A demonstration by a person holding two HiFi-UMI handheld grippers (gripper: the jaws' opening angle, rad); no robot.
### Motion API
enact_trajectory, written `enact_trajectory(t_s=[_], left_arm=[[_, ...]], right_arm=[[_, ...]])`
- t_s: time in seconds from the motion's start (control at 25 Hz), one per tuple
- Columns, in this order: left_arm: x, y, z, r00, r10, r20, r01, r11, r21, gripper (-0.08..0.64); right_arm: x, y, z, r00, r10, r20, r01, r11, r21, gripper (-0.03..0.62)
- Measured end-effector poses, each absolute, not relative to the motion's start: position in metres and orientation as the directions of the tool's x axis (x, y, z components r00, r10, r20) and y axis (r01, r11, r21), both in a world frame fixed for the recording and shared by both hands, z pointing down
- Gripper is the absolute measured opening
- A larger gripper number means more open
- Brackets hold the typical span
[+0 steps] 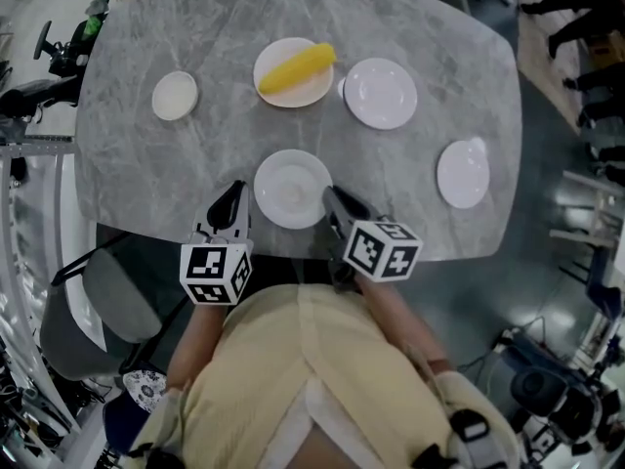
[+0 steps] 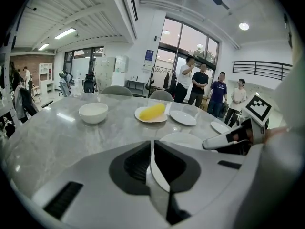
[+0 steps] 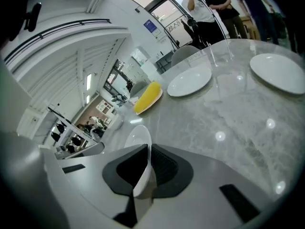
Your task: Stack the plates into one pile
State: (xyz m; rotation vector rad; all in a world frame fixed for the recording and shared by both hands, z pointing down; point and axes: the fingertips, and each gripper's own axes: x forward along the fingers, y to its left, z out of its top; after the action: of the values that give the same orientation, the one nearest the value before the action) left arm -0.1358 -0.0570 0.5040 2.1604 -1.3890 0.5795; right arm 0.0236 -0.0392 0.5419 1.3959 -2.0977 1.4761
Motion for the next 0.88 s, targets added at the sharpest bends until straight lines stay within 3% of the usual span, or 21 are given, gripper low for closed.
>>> enact_trajectory(t_s=[0.44, 0.88], left_arm=[[-0.11, -0.081, 0.487, 0.457, -0.696, 0.554, -0.883, -0.43, 0.189, 0.005], [-0.068, -0.1, 0.471, 0.522, -0.686, 0.506, -0.844, -0.501, 0.192, 0.005]], right_arm=[[0.019, -0.053, 0.501, -0.619, -0.624, 0.477, -0.664, 0.091, -0.742, 0.011], [0.052, -0.074, 0.468, -0.611, -0.686, 0.396, -0.622, 0.107, -0.775, 0.011]])
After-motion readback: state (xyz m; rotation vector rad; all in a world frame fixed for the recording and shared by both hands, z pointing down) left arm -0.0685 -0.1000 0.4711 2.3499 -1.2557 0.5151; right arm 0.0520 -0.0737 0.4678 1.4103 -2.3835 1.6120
